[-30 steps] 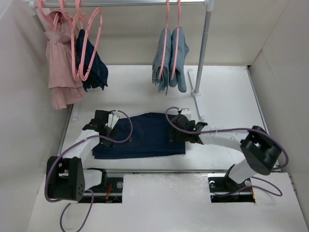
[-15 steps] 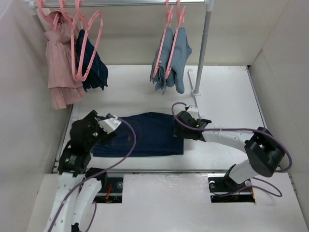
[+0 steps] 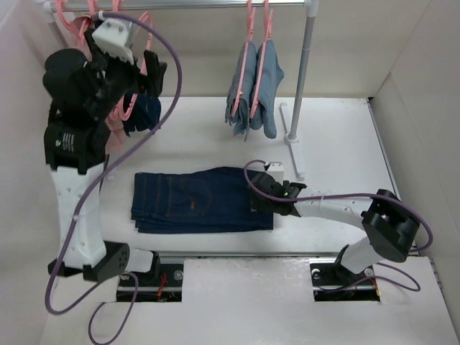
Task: Place the trousers on the hanger
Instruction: Pick up the hanger from the clothesline.
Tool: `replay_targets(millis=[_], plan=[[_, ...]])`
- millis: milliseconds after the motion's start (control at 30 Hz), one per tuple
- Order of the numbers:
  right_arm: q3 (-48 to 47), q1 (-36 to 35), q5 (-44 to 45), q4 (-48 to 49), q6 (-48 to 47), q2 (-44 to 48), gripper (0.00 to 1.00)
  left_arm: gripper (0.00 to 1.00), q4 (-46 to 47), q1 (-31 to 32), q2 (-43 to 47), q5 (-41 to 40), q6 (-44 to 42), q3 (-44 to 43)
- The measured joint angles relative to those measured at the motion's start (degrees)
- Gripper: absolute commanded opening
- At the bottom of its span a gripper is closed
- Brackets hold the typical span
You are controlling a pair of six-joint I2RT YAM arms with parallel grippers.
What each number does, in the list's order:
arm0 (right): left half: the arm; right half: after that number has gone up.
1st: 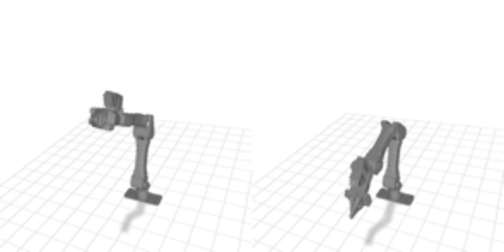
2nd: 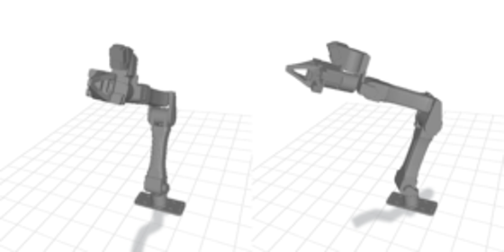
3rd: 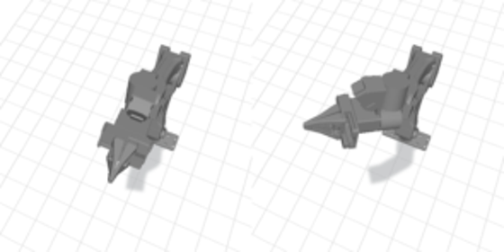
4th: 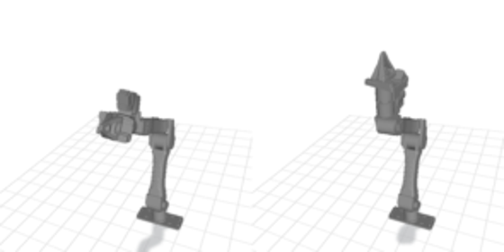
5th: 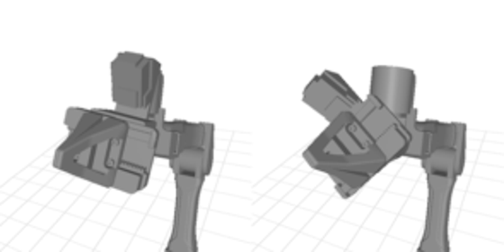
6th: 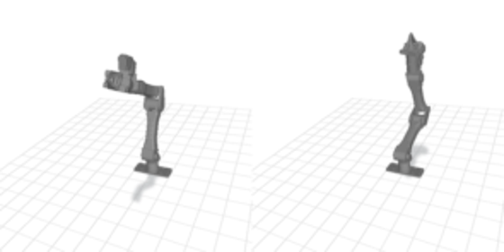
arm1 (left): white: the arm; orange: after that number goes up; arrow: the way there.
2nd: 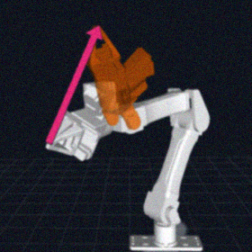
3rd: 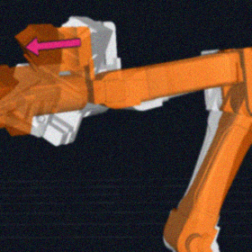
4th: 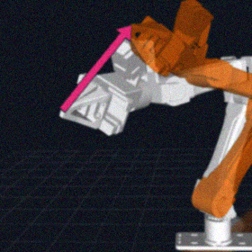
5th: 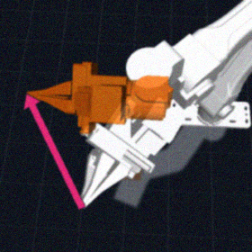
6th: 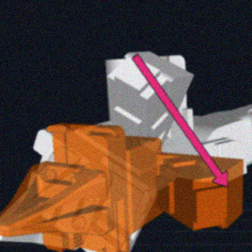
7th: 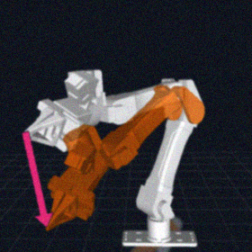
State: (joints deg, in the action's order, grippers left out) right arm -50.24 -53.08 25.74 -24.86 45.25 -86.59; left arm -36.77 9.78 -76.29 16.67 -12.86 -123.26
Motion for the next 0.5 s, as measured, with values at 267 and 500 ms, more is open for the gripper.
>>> replay_targets(millis=[267,500], plan=[[-0.07,-2.51,-0.02,-0.07,0.22,-1.99,0.83,0.83,5.31,-1.55,-10.36,-13.27,3.28,-2.69],[0.48,-2.51,-0.31,0.39,0.24,-1.49,0.83,0.85,9.94,-2.25,-11.13,-20.13,2.64,2.91]])
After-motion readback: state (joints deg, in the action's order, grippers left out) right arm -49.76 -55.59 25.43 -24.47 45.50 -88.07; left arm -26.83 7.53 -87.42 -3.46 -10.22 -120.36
